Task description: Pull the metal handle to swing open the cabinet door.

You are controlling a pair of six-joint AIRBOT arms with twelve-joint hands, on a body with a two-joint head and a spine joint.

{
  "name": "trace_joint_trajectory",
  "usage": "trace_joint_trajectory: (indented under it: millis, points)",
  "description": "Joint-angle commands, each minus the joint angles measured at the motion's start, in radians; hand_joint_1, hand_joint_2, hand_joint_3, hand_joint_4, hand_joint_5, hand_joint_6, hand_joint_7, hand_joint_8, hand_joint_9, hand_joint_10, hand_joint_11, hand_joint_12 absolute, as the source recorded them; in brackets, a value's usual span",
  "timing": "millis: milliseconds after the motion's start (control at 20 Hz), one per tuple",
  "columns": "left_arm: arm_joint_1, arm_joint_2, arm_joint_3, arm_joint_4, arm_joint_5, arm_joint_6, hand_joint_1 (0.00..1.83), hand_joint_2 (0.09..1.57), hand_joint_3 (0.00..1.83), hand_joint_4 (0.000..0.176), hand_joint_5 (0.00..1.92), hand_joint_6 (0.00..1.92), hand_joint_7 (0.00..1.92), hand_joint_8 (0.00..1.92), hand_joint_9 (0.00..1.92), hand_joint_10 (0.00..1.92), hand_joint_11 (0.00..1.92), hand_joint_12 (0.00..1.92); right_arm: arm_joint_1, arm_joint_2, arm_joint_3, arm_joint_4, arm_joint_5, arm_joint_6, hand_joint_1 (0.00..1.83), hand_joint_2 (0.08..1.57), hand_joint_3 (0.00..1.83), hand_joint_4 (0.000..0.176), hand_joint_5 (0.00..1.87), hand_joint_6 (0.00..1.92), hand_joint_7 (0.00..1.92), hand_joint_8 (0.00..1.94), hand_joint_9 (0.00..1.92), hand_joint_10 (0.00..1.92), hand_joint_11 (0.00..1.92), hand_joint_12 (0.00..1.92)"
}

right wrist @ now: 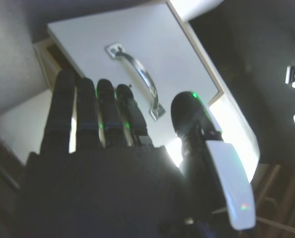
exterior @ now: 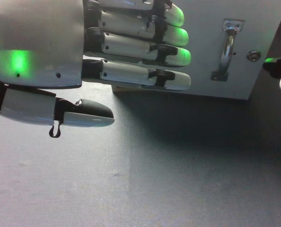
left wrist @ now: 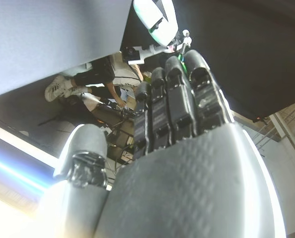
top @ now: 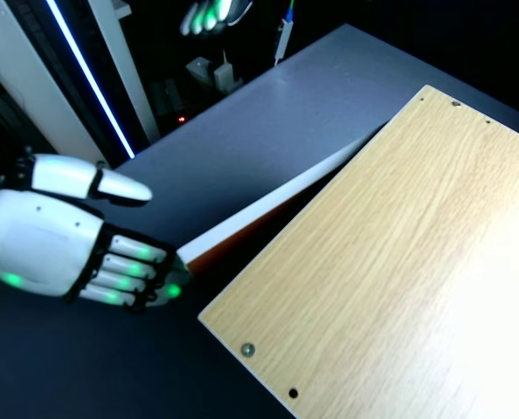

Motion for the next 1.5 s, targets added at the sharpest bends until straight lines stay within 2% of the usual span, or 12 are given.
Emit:
trace_joint_trajectory:
  millis: [0, 150, 350, 550, 850, 1000, 1450]
  points:
    - [-0.009, 0.006, 0.002, -0.094, -0.021, 0.001, 0.00, 1.57, 0.06, 0.000, 0.24, 0.00, 0.26, 0.00, 0.24, 0.00, 0.00, 0.55, 0.002, 0.012, 0.004, 0.011, 0.102, 0.009, 0.00, 1.57, 0.10, 0.000, 0.06, 0.00, 0.07, 0.00, 0.07, 0.00, 0.00, 0.33]
    - [-0.009, 0.006, 0.002, -0.094, -0.021, 0.001, 0.00, 1.57, 0.05, 0.000, 0.24, 0.00, 0.26, 0.00, 0.24, 0.00, 0.00, 0.54, -0.009, 0.030, 0.002, -0.016, 0.117, 0.009, 0.00, 1.57, 0.10, 0.000, 0.05, 0.00, 0.06, 0.00, 0.06, 0.00, 0.00, 0.29]
    - [-0.009, 0.006, 0.002, -0.094, -0.021, 0.001, 0.00, 1.57, 0.05, 0.000, 0.25, 0.00, 0.27, 0.00, 0.25, 0.00, 0.00, 0.56, -0.052, 0.055, 0.001, -0.075, 0.192, 0.009, 0.00, 1.57, 0.10, 0.000, 0.06, 0.00, 0.07, 0.00, 0.06, 0.00, 0.00, 0.32]
    - [-0.009, 0.006, 0.002, -0.094, -0.021, 0.001, 0.00, 1.57, 0.05, 0.000, 0.25, 0.00, 0.27, 0.00, 0.25, 0.00, 0.00, 0.56, -0.084, 0.070, 0.010, -0.133, 0.254, 0.009, 0.00, 1.57, 0.10, 0.000, 0.04, 0.00, 0.05, 0.00, 0.05, 0.00, 0.00, 0.27]
    - [-0.009, 0.006, 0.002, -0.094, -0.021, 0.001, 0.00, 1.57, 0.05, 0.000, 0.23, 0.00, 0.25, 0.00, 0.23, 0.00, 0.00, 0.56, -0.093, 0.059, 0.055, -0.158, 0.264, 0.008, 0.00, 1.57, 0.09, 0.000, 0.04, 0.00, 0.06, 0.00, 0.05, 0.00, 0.00, 0.28]
    - [-0.009, 0.006, 0.002, -0.094, -0.021, 0.001, 0.00, 1.57, 0.05, 0.000, 0.24, 0.00, 0.26, 0.00, 0.24, 0.00, 0.00, 0.55, -0.091, 0.050, 0.090, -0.158, 0.251, -0.075, 0.00, 1.57, 0.09, 0.000, 0.04, 0.00, 0.05, 0.00, 0.05, 0.00, 0.00, 0.26]
    - [-0.009, 0.006, 0.002, -0.094, -0.021, 0.001, 0.00, 1.57, 0.05, 0.000, 0.24, 0.00, 0.26, 0.00, 0.24, 0.00, 0.00, 0.55, -0.076, 0.032, 0.160, -0.143, 0.169, -0.224, 0.00, 1.57, 0.09, 0.000, 0.04, 0.00, 0.05, 0.00, 0.05, 0.00, 0.00, 0.29]
